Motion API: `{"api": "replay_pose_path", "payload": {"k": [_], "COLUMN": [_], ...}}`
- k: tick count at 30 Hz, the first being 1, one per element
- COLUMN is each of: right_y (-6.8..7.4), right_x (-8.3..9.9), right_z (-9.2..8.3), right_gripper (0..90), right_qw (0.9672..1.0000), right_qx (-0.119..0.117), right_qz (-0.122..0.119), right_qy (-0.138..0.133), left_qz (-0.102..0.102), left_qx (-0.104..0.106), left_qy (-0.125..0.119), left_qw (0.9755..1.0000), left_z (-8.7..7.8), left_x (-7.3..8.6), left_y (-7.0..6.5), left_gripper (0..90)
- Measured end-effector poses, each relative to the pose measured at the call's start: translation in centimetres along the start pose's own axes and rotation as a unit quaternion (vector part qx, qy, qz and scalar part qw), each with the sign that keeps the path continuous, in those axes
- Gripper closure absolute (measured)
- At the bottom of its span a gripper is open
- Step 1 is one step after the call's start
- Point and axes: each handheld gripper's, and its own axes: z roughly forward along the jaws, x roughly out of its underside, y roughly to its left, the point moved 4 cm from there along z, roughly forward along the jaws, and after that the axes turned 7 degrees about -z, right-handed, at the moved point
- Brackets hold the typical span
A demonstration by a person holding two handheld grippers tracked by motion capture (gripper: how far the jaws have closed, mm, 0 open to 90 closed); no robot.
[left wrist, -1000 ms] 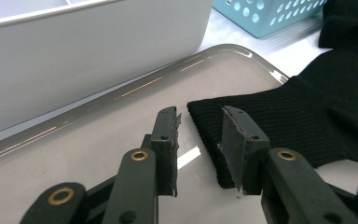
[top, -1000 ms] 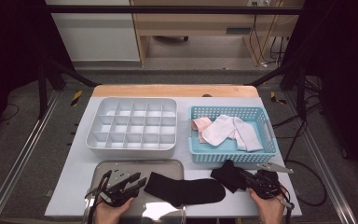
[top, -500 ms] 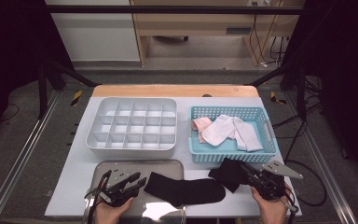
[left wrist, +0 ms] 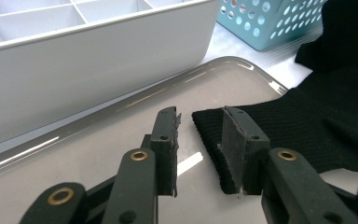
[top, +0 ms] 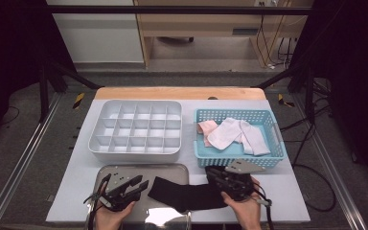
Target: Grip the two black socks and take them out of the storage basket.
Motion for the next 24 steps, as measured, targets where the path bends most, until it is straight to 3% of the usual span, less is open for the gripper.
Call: {"api": "replay_pose_path", "payload": {"k": [2,6,10,14,18,22,24], "right_y": [0.7,1.3,1.1,0.5,-1.2,-3.4,-4.3], "right_x": [-0.2,-0.2,-0.1,-1.0,-1.3,0.2,1.3], "right_z": [1.6,4.5,5.6,3.5,0.1,-2.9,-3.6], "right_gripper": [80.9,80.1,74.7,67.2,65.8,63.8,62.1], "right_qw": [0.9999,0.999,0.9987,1.0,0.9994,0.9968,0.9947], "right_qx": [-0.007,0.003,-0.001,-0.005,0.019,0.074,0.098], "right_qz": [-0.007,-0.009,-0.005,0.0,0.007,0.014,0.022], "right_qy": [0.012,0.045,0.051,0.004,-0.029,-0.029,-0.02], "left_qz": [-0.003,-0.005,-0.007,-0.01,-0.001,0.01,0.017], "left_qx": [-0.001,0.0,0.005,0.016,0.024,0.031,0.033], "left_qy": [-0.003,-0.005,-0.006,-0.006,-0.003,0.005,0.009], "left_qw": [1.0,1.0,0.9999,0.9998,0.9997,0.9995,0.9993], "left_z": [-0.1,-0.2,-0.1,0.0,0.3,1.2,1.9], "left_x": [-0.1,-0.2,-0.3,-0.8,-1.4,-2.4,-3.0], "left_y": [0.1,0.2,0.1,-0.4,-1.2,-2.4,-3.1], "left_gripper": [64.6,63.7,61.7,57.3,54.1,52.3,51.7]}}
